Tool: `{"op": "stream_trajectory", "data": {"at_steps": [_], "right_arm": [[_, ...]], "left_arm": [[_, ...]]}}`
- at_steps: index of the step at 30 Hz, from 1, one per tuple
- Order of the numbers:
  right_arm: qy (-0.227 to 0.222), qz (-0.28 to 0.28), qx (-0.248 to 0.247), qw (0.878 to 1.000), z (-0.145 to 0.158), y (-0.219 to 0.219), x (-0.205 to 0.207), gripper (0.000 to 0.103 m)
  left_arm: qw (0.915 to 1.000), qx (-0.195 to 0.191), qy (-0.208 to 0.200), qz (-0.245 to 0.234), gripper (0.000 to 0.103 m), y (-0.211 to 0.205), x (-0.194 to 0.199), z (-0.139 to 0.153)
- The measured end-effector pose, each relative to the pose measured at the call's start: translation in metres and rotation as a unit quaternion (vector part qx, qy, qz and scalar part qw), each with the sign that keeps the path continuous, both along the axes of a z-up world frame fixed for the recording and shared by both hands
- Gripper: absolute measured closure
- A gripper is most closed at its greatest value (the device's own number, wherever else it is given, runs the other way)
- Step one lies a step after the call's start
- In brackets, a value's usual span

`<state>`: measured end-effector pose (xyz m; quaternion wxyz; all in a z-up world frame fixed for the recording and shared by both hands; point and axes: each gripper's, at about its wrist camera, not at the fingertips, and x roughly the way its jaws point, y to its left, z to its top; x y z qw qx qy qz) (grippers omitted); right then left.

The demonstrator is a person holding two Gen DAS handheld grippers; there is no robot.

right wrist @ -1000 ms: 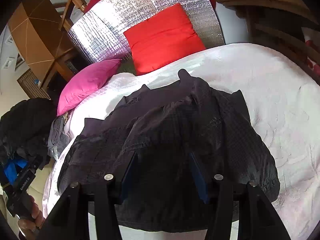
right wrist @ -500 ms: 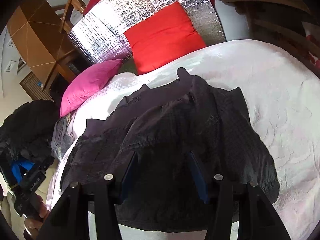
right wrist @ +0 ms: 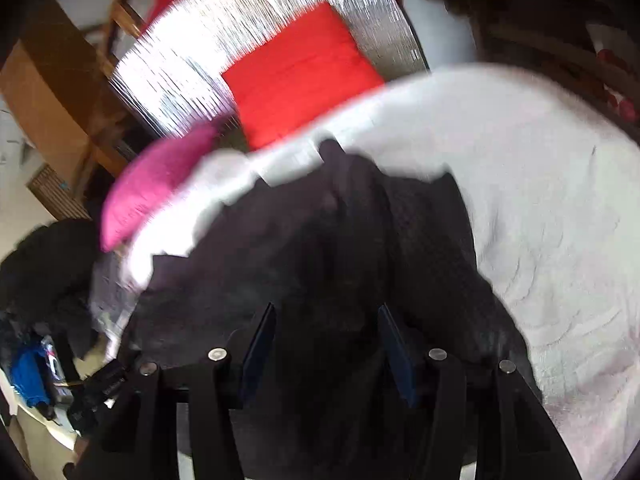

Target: Fold large clothes

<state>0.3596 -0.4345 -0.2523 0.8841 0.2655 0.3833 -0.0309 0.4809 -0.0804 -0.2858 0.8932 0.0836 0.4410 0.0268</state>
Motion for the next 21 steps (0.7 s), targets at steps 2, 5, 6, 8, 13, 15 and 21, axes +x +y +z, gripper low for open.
{"op": "stream_trajectory", "data": {"at_steps": [2, 5, 6, 8, 13, 15, 21], "right_arm": [[-0.007, 0.008, -0.025, 1.000, -0.008, 0.003, 0.005, 0.045], [-0.004, 0.007, -0.027, 1.000, 0.001, 0.004, 0.003, 0.045], [-0.015, 0.004, -0.018, 1.000, 0.006, 0.002, -0.003, 0.045], [-0.036, -0.009, -0.025, 0.999, 0.019, -0.004, -0.014, 0.045], [-0.037, -0.057, -0.042, 0.997, 0.030, -0.032, -0.026, 0.041], [-0.016, -0.066, -0.021, 0.997, 0.019, -0.042, -0.022, 0.041], [0.028, -0.046, -0.060, 0.997, -0.003, -0.029, 0.002, 0.052]], "left_arm": [[1.0000, 0.007, -0.002, 0.000, 0.010, -0.002, -0.002, 0.003], [1.0000, 0.003, 0.000, 0.008, 0.010, 0.000, -0.007, 0.012], [0.9999, 0.000, -0.008, 0.008, 0.010, 0.001, -0.011, 0.019], [0.9993, 0.001, -0.037, 0.006, 0.010, 0.007, -0.019, 0.036], [0.9975, 0.016, -0.064, 0.028, 0.010, 0.031, -0.019, 0.051], [0.9980, 0.019, -0.038, 0.047, 0.010, 0.045, -0.010, 0.040], [0.9984, -0.002, -0.005, 0.056, 0.010, 0.060, 0.005, 0.016]]}}
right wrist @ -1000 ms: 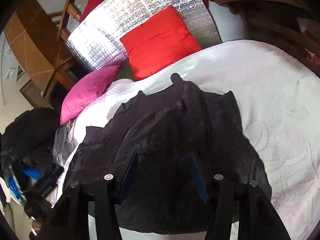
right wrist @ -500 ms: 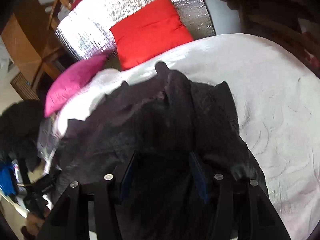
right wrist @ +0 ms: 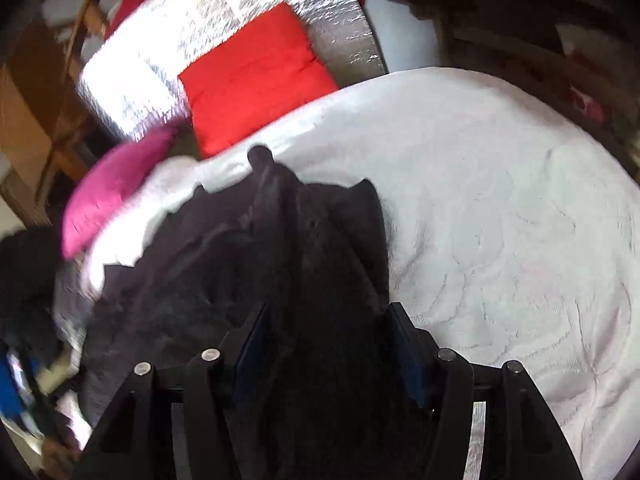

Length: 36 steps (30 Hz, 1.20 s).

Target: Fold large clothes

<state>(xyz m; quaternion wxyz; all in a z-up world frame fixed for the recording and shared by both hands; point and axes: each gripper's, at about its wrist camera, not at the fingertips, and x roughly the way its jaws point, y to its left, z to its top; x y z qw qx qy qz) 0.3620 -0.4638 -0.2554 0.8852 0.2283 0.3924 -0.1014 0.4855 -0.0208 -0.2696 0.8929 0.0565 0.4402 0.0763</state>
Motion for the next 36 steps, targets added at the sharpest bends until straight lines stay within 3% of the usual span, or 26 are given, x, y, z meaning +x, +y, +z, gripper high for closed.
{"op": "stream_trajectory", "data": {"at_steps": [1, 2, 5, 8, 12, 15, 18, 21, 23, 25, 28, 30, 32, 34, 36], "right_arm": [[0.010, 0.002, -0.015, 1.000, -0.002, 0.004, 0.002, 0.066], [0.014, 0.003, -0.025, 1.000, -0.003, 0.006, 0.003, 0.073], [-0.006, 0.006, -0.065, 0.998, 0.018, 0.016, -0.006, 0.085], [-0.024, 0.001, -0.063, 0.998, 0.033, 0.016, -0.017, 0.086], [0.040, 0.009, -0.049, 0.998, -0.008, 0.013, -0.002, 0.084], [0.027, 0.007, -0.044, 0.999, 0.001, 0.014, -0.005, 0.081], [0.002, -0.005, -0.004, 1.000, 0.014, 0.002, -0.014, 0.077], [-0.035, -0.032, 0.007, 0.999, 0.026, -0.011, -0.024, 0.067], [-0.061, -0.048, 0.013, 0.997, 0.032, -0.016, -0.029, 0.014], [-0.077, -0.055, 0.013, 0.995, 0.032, -0.015, -0.033, 0.014], [-0.048, -0.043, -0.011, 0.998, 0.028, -0.004, -0.022, 0.016], [-0.039, -0.035, -0.021, 0.998, 0.020, 0.003, -0.016, 0.028], [-0.012, -0.024, -0.036, 0.999, 0.009, 0.010, -0.005, 0.056], [0.032, -0.018, -0.047, 0.998, -0.010, 0.011, 0.003, 0.058], [0.029, -0.023, -0.045, 0.998, -0.013, 0.011, 0.003, 0.058]], "left_arm": [[1.0000, 0.006, -0.005, -0.006, 0.010, -0.003, 0.000, -0.001], [0.9999, 0.012, -0.008, -0.009, 0.010, -0.004, 0.001, -0.003], [1.0000, 0.003, 0.000, -0.008, 0.010, -0.001, 0.009, -0.010], [0.9997, -0.026, 0.006, -0.001, 0.010, 0.005, 0.016, -0.011], [0.9999, -0.012, 0.002, -0.001, 0.010, 0.000, 0.014, -0.012], [0.9999, 0.010, 0.000, -0.007, 0.010, -0.007, 0.009, -0.007], [0.9997, 0.015, -0.014, -0.009, 0.010, -0.010, 0.001, 0.004], [0.9991, 0.015, -0.036, -0.019, 0.010, -0.014, -0.008, 0.017], [0.9981, 0.014, -0.050, -0.032, 0.010, -0.018, -0.014, 0.023], [0.9967, 0.018, -0.064, -0.045, 0.010, -0.023, -0.020, 0.030], [0.9937, 0.021, -0.088, -0.067, 0.010, -0.030, -0.029, 0.040], [0.9918, 0.019, -0.101, -0.075, 0.010, -0.032, -0.033, 0.046], [0.9903, 0.016, -0.112, -0.082, 0.010, -0.033, -0.037, 0.051], [0.9894, 0.014, -0.117, -0.084, 0.010, -0.033, -0.039, 0.054], [0.9885, 0.016, -0.122, -0.088, 0.010, -0.034, -0.042, 0.055]]}}
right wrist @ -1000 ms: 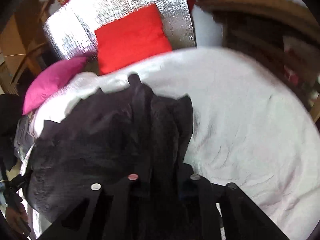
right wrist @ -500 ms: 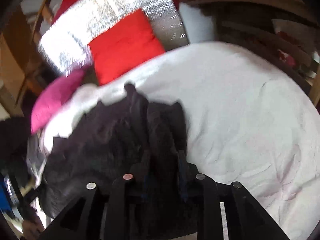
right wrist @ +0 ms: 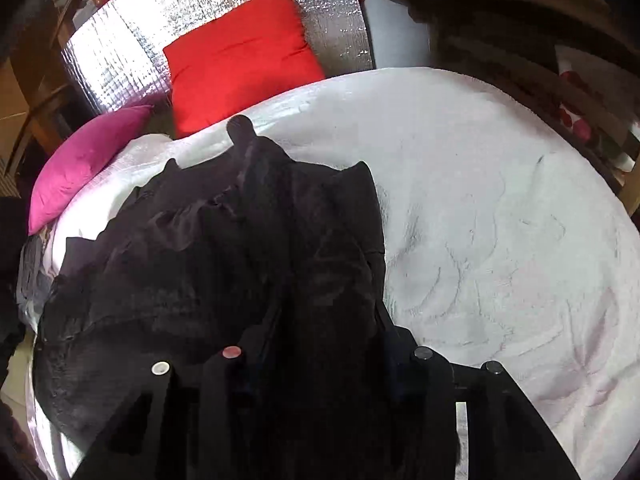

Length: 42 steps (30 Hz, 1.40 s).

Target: Fold large clothes

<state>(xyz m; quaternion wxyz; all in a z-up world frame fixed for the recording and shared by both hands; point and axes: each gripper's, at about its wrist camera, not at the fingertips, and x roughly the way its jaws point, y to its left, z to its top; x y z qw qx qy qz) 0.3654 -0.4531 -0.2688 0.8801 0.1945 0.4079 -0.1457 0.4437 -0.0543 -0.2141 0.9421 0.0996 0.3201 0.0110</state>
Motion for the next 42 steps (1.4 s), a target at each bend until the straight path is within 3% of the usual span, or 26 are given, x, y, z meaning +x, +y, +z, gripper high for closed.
{"op": "stream_trajectory", "data": {"at_steps": [2, 6, 13, 20, 24, 26, 28, 29, 31, 33, 34, 37, 42], "right_arm": [[-0.007, -0.009, 0.004, 1.000, 0.008, -0.001, -0.002, 0.058], [-0.069, -0.022, -0.009, 0.997, 0.035, -0.001, -0.019, 0.054], [-0.144, 0.014, -0.023, 0.989, 0.059, 0.021, -0.027, 0.050], [-0.127, 0.044, -0.031, 0.990, 0.051, 0.037, -0.012, 0.051], [-0.041, 0.032, 0.016, 0.999, 0.012, 0.019, 0.010, 0.052], [-0.044, 0.034, 0.033, 0.998, 0.005, 0.014, 0.010, 0.051], [-0.044, 0.042, 0.028, 0.998, 0.014, 0.017, 0.008, 0.050], [-0.051, 0.049, 0.033, 0.997, 0.018, 0.018, 0.005, 0.050], [-0.068, 0.058, 0.046, 0.995, 0.028, 0.014, -0.005, 0.045], [-0.083, 0.054, 0.051, 0.994, 0.038, 0.003, -0.015, 0.037], [-0.093, 0.051, 0.058, 0.993, 0.041, -0.005, -0.020, 0.028], [-0.103, 0.029, 0.090, 0.990, 0.041, -0.031, -0.030, 0.025], [-0.074, 0.024, 0.167, 0.983, 0.027, -0.055, -0.035, 0.025]], "left_arm": [[1.0000, 0.006, -0.005, -0.001, 0.010, 0.000, -0.003, 0.001], [0.9998, 0.013, -0.012, 0.000, 0.010, 0.001, -0.005, 0.004], [0.9999, 0.006, -0.015, 0.004, 0.010, 0.003, -0.004, 0.005], [0.9999, 0.002, -0.015, 0.007, 0.010, 0.003, -0.001, 0.005], [1.0000, 0.007, -0.006, 0.002, 0.010, 0.001, 0.004, -0.002], [0.9994, 0.016, 0.029, -0.002, 0.010, 0.000, 0.016, -0.019], [0.9952, 0.022, 0.095, -0.002, 0.010, 0.001, 0.031, -0.042], [0.9913, 0.017, 0.131, 0.001, 0.010, 0.003, 0.038, -0.054], [0.9896, -0.010, 0.143, 0.007, 0.010, 0.011, 0.041, -0.055], [0.9921, -0.033, 0.121, 0.005, 0.010, 0.022, 0.038, -0.038], [0.9935, -0.041, 0.106, 0.006, 0.010, 0.029, 0.037, -0.030], [0.9920, -0.079, 0.097, 0.016, 0.010, 0.052, 0.040, -0.018], [0.9639, -0.201, 0.174, 0.016, 0.010, 0.082, 0.051, -0.038]]}}
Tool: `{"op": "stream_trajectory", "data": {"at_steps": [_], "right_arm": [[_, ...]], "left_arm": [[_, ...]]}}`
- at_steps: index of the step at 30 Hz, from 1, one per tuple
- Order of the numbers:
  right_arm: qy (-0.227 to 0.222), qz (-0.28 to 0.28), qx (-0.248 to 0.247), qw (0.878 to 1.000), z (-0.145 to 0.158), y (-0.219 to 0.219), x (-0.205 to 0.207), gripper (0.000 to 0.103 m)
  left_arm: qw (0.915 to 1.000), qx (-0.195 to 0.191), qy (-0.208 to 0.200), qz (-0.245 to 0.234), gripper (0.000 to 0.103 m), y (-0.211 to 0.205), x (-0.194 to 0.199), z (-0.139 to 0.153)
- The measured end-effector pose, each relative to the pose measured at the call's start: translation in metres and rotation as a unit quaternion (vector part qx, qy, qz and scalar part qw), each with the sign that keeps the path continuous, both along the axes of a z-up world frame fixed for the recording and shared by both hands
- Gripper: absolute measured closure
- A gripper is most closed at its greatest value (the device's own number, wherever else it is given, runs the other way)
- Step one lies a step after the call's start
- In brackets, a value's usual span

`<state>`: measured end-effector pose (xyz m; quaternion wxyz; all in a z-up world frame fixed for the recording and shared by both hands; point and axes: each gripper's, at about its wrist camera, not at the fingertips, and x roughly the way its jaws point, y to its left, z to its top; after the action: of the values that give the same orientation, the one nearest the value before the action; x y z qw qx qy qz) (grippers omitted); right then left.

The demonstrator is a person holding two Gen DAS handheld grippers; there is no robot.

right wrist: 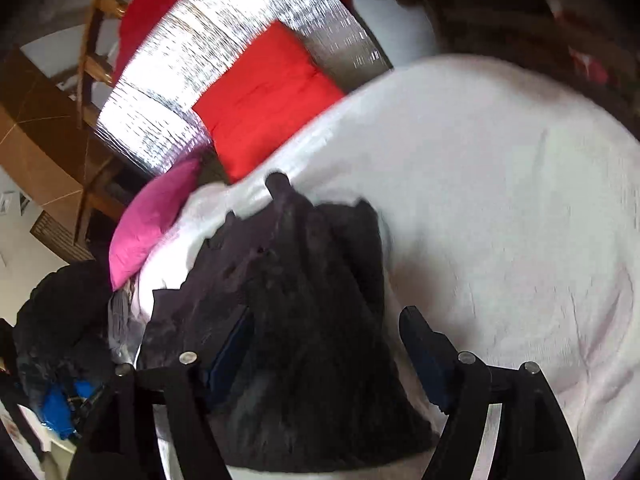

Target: Fold large clothes

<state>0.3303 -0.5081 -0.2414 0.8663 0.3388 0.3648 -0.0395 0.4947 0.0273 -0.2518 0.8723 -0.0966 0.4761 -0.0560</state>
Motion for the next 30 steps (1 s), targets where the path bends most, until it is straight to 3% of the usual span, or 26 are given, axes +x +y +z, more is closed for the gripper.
{"op": "stream_trajectory", "data": {"at_steps": [3, 8, 12, 17, 21, 24, 26, 30], "right_arm": [[0.003, 0.002, -0.003, 1.000, 0.004, -0.002, -0.015, 0.025], [-0.049, 0.039, 0.055, 0.997, 0.023, 0.011, -0.044, 0.025], [-0.012, 0.076, 0.129, 0.989, 0.005, 0.044, -0.044, 0.025], [0.032, 0.075, 0.142, 0.987, -0.026, 0.086, -0.050, 0.025], [0.043, 0.030, 0.169, 0.984, -0.051, 0.096, -0.042, 0.025], [0.042, -0.001, 0.185, 0.982, -0.068, 0.096, -0.025, 0.025], [0.031, -0.016, 0.207, 0.978, -0.076, 0.093, -0.014, 0.023], [-0.022, -0.052, 0.204, 0.977, -0.075, 0.085, 0.001, 0.023]], "left_arm": [[0.9988, 0.003, 0.038, 0.030, 0.010, 0.006, -0.001, -0.010], [0.9997, -0.015, 0.003, 0.020, 0.010, -0.010, -0.036, 0.014], [0.9979, -0.045, 0.041, 0.024, 0.010, -0.022, -0.069, 0.007], [0.9952, -0.077, 0.057, 0.018, 0.010, -0.035, -0.108, -0.009], [0.9821, -0.151, 0.101, 0.051, 0.010, -0.031, -0.099, -0.034], [0.9788, -0.165, 0.084, 0.086, 0.010, -0.026, -0.084, -0.043], [0.9692, -0.207, 0.074, 0.111, 0.010, -0.019, -0.074, -0.049], [0.9534, -0.253, 0.048, 0.158, 0.011, -0.011, -0.064, -0.057]]}}
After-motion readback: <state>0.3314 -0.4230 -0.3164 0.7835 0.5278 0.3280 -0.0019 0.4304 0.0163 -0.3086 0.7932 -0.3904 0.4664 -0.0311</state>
